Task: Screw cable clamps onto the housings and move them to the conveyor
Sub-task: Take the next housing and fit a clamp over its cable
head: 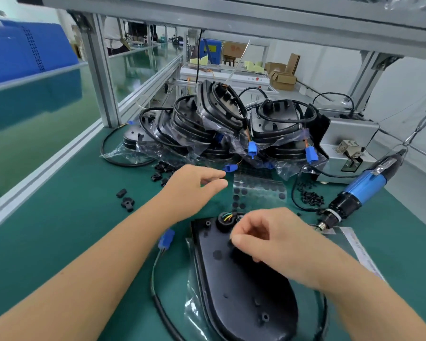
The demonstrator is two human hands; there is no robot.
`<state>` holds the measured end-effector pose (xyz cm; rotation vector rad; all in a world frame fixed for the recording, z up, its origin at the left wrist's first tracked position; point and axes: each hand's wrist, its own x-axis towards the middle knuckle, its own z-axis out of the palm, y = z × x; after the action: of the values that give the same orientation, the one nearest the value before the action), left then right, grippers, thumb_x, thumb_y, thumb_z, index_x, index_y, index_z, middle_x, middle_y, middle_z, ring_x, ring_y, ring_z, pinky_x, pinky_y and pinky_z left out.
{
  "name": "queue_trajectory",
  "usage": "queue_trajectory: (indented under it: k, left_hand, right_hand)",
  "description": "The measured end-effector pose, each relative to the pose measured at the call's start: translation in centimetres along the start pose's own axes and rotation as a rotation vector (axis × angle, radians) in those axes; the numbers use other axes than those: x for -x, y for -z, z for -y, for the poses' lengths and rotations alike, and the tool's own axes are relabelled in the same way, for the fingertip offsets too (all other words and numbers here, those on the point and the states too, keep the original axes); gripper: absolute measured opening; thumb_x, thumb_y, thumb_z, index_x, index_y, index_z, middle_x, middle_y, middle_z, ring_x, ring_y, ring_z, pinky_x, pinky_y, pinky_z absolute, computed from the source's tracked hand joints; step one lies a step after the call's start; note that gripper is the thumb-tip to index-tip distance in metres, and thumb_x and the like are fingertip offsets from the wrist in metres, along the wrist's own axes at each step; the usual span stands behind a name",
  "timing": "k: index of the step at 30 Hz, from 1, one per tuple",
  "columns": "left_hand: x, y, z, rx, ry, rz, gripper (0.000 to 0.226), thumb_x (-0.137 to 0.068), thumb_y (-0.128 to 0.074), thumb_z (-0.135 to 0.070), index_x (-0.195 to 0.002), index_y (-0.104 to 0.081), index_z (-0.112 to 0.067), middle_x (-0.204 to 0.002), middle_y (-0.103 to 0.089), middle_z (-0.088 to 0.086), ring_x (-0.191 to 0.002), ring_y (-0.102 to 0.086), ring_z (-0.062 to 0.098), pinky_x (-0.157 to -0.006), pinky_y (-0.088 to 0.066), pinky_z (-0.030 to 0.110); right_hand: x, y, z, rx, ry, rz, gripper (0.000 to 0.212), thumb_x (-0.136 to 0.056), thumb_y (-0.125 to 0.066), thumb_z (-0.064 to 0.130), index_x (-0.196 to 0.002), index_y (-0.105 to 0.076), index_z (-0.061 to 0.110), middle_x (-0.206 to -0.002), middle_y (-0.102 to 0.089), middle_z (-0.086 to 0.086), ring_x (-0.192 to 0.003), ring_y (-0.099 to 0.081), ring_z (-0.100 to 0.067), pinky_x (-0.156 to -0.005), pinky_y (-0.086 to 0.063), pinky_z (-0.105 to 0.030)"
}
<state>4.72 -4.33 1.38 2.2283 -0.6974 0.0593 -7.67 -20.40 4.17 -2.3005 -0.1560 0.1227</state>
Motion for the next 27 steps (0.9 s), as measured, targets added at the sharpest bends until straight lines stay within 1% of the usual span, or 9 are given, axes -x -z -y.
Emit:
queue_trajectory:
  k: [3, 5, 7, 12, 17, 19, 22, 25, 27]
  left_hand:
    - [2.5, -0.1, 1.0, 0.088, 0.025, -0.067, 0.026, -0.092, -0.060, -0.031, -0.117, -0.069, -0.028, -0.105, -0.065, -0.023, -0.093, -0.055, -0.018, -0.077, -0.034, -0.006]
    - [3.4, -0.4, 1.4, 0.132, 0.028, -0.111, 0.023, -0.092, -0.061, -0.028, -0.113, -0.071, -0.030, -0.096, -0.061, -0.031, -0.091, -0.051, -0.025, -0.078, -0.033, -0.008]
    - [3.7, -0.5, 1.7, 0.159, 0.029, -0.142, 0.022, -0.091, -0.062, -0.026, -0.110, -0.072, -0.030, -0.090, -0.059, -0.034, -0.090, -0.051, -0.027, -0.078, -0.033, -0.008]
    - [3.8, -0.9, 1.7, 0.150, 0.029, -0.114, 0.020, -0.092, -0.060, -0.028, -0.108, -0.072, -0.033, -0.093, -0.061, -0.029, -0.093, -0.053, -0.021, -0.080, -0.034, -0.003]
    - [4.0, -1.1, 1.7, 0.140, 0.048, -0.051, 0.020, -0.092, -0.060, -0.031, -0.108, -0.072, -0.033, -0.101, -0.065, -0.022, -0.101, -0.057, -0.003, -0.085, -0.042, 0.018]
    - [4.1, -0.9, 1.6, 0.143, 0.051, -0.052, 0.020, -0.092, -0.061, -0.030, -0.108, -0.072, -0.032, -0.105, -0.066, -0.018, -0.102, -0.058, 0.000, -0.088, -0.043, 0.021]
    - [4.2, -0.8, 1.4, 0.144, 0.054, -0.047, 0.020, -0.092, -0.061, -0.029, -0.108, -0.073, -0.030, -0.099, -0.065, -0.019, -0.102, -0.058, 0.000, -0.087, -0.042, 0.019]
    - [4.3, -0.7, 1.4, 0.142, 0.055, -0.038, 0.020, -0.092, -0.061, -0.029, -0.109, -0.072, -0.030, -0.097, -0.063, -0.021, -0.102, -0.058, -0.001, -0.084, -0.039, 0.011]
    - [4.3, -0.7, 1.3, 0.148, 0.058, -0.039, 0.020, -0.092, -0.061, -0.029, -0.108, -0.072, -0.030, -0.097, -0.064, -0.021, -0.102, -0.058, -0.001, -0.084, -0.038, 0.009]
  right_hand:
    - [0.0, -1.7, 0.9, 0.171, 0.036, -0.015, 0.013, -0.087, -0.061, 0.024, -0.075, -0.067, 0.025, -0.061, -0.060, 0.019, -0.056, -0.051, 0.002, -0.057, -0.039, -0.013]
    - [0.1, -1.9, 1.1, 0.207, 0.022, -0.017, 0.013, -0.087, -0.061, 0.026, -0.075, -0.066, 0.026, -0.064, -0.062, 0.016, -0.057, -0.051, 0.000, -0.057, -0.040, -0.015]
    - [0.2, -1.9, 1.3, 0.201, 0.012, -0.011, 0.014, -0.087, -0.062, 0.027, -0.073, -0.066, 0.027, -0.062, -0.061, 0.017, -0.055, -0.050, 0.000, -0.055, -0.039, -0.014]
    - [0.3, -2.2, 1.3, 0.230, -0.003, -0.028, 0.014, -0.086, -0.061, 0.028, -0.073, -0.066, 0.028, -0.057, -0.057, 0.018, -0.051, -0.047, -0.002, -0.053, -0.036, -0.015]
    - [0.3, -2.6, 1.0, 0.266, -0.015, -0.080, 0.013, -0.084, -0.059, 0.034, -0.073, -0.064, 0.031, -0.063, -0.061, 0.016, -0.054, -0.051, -0.002, -0.056, -0.041, -0.022]
    - [0.3, -2.9, 1.0, 0.292, -0.020, -0.095, 0.013, -0.085, -0.059, 0.036, -0.073, -0.063, 0.032, -0.064, -0.061, 0.018, -0.056, -0.052, -0.002, -0.056, -0.041, -0.022]
    - [0.4, -3.0, 1.0, 0.308, -0.024, -0.108, 0.013, -0.085, -0.059, 0.035, -0.073, -0.063, 0.032, -0.064, -0.061, 0.019, -0.056, -0.052, -0.001, -0.056, -0.039, -0.021]
    - [0.5, -2.6, 1.0, 0.230, -0.033, -0.090, 0.015, -0.085, -0.060, 0.032, -0.071, -0.064, 0.029, -0.063, -0.062, 0.013, -0.053, -0.050, -0.002, -0.055, -0.041, -0.019]
    - [0.5, -2.4, 1.1, 0.180, -0.048, -0.067, 0.017, -0.085, -0.061, 0.030, -0.069, -0.064, 0.028, -0.058, -0.059, 0.014, -0.051, -0.048, -0.001, -0.052, -0.039, -0.014]
